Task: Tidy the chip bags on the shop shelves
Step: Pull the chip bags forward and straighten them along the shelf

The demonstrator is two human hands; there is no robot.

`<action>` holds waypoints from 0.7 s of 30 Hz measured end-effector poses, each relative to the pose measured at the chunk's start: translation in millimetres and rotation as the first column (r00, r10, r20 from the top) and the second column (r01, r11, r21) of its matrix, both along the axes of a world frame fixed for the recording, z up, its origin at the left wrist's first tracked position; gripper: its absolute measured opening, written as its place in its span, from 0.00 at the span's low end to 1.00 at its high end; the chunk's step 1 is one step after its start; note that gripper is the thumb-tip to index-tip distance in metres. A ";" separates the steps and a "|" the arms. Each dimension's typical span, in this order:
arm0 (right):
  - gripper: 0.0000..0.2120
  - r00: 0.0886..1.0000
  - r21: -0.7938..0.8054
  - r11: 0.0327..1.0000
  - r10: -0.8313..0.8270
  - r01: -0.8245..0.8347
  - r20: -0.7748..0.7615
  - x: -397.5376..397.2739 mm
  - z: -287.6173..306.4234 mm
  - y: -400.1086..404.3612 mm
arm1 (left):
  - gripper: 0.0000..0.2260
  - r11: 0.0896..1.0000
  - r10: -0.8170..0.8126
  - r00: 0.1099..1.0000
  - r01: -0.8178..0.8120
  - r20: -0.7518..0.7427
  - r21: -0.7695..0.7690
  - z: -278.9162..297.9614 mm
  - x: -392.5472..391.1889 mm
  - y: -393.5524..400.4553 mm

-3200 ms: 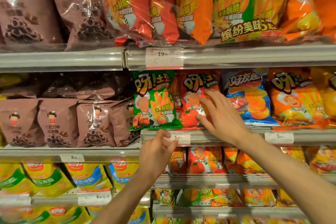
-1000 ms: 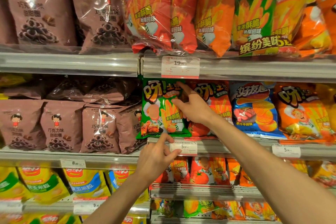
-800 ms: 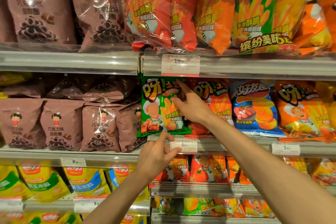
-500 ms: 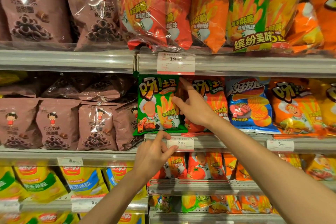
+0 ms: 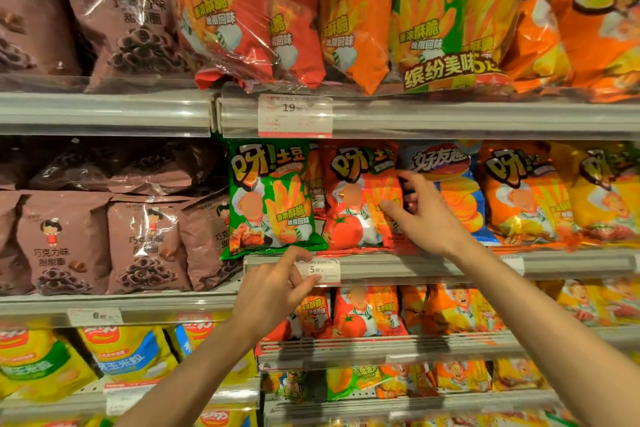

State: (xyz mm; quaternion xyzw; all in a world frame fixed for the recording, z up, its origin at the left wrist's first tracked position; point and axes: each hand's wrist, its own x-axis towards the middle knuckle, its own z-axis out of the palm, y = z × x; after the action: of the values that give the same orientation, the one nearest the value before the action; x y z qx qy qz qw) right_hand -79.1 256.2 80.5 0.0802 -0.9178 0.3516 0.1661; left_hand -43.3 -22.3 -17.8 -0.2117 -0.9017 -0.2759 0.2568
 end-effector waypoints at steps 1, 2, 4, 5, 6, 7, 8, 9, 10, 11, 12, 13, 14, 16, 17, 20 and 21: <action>0.35 0.999 -0.019 1.000 0.023 -0.022 0.037 -1.0 1.7 -0.5 | 0.15 1.000 -0.003 1.000 0.003 -0.003 -0.011 0.0 -0.9 -0.3; 0.36 0.997 -0.037 0.999 0.039 -0.037 0.067 -2.2 4.8 -1.9 | 0.15 1.000 -0.005 1.000 0.005 -0.005 -0.017 -0.2 -1.8 -0.6; 0.39 0.992 -0.066 0.997 0.057 -0.050 0.113 -5.6 11.1 -5.5 | 0.15 1.000 -0.012 1.000 0.012 -0.003 -0.011 0.6 -2.6 -1.0; 0.41 0.989 -0.078 0.996 0.063 -0.052 0.133 -7.9 13.3 -7.2 | 0.15 1.000 -0.017 1.000 0.017 0.005 -0.002 1.3 -2.5 -1.0; 0.42 0.985 -0.098 0.994 0.071 -0.056 0.158 -10.6 13.8 -8.7 | 0.15 1.000 -0.019 1.000 0.019 0.017 0.006 1.8 -2.3 -0.9; 0.44 0.981 -0.128 0.990 0.082 -0.060 0.176 -13.0 13.4 -10.8 | 0.14 1.000 -0.021 0.999 0.020 0.028 0.007 2.5 -1.9 -0.7; 0.45 0.977 -0.171 0.984 0.091 -0.057 0.193 -15.1 12.0 -12.7 | 0.14 1.000 -0.021 0.999 0.021 0.036 0.005 2.8 -1.5 -0.6; 0.47 0.974 -0.213 0.976 0.095 -0.050 0.207 -15.6 11.4 -14.9 | 0.14 1.000 -0.021 0.999 0.021 0.044 0.000 3.1 -0.9 -0.5; 0.48 0.974 -0.246 0.969 0.090 -0.037 0.209 -16.3 10.3 -16.7 | 0.14 1.000 -0.020 0.999 0.020 0.051 -0.004 3.3 -0.3 -0.7; 0.48 0.977 -0.264 0.964 0.088 -0.034 0.195 -14.5 11.1 -18.3 | 0.14 1.000 -0.019 0.998 0.019 0.059 -0.009 3.8 0.3 -0.8; 0.48 0.981 -0.269 0.963 0.082 -0.031 0.178 -12.8 11.7 -19.3 | 0.14 1.000 -0.019 0.998 0.020 0.066 -0.014 4.5 0.7 -0.9; 0.48 0.986 -0.266 0.963 0.082 -0.042 0.143 -10.2 12.5 -19.6 | 0.14 1.000 -0.020 0.997 0.022 0.073 -0.017 5.3 1.2 -1.1; 0.47 0.990 -0.267 0.962 0.089 -0.058 0.107 -9.3 11.9 -19.6 | 0.14 1.000 -0.020 0.996 0.022 0.083 -0.016 6.0 1.4 -1.1; 0.46 0.991 -0.257 0.960 0.124 -0.110 0.040 -6.4 8.5 -21.5 | 0.14 1.000 -0.015 0.995 0.016 0.096 -0.009 6.6 1.5 -0.6; 0.45 0.990 -0.245 0.960 0.139 -0.132 0.011 -5.6 5.2 -22.7 | 0.14 1.000 -0.009 0.995 0.009 0.101 -0.004 6.5 1.6 -0.4; 0.39 0.989 -0.252 0.956 0.150 -0.149 -0.018 -4.8 -5.1 -25.2 | 0.14 1.000 0.010 0.992 -0.011 0.129 0.005 6.0 2.1 -0.5; 0.38 0.989 -0.258 0.955 0.145 -0.145 -0.018 -3.5 -5.5 -25.7 | 0.14 1.000 0.009 0.991 -0.010 0.134 0.007 6.2 2.2 -0.6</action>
State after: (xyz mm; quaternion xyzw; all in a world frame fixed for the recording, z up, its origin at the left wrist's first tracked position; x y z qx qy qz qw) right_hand -82.7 230.5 75.0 0.1247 -0.8558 0.4795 0.1486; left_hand -41.1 -22.9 -11.6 -0.1872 -0.9170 -0.2916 0.1978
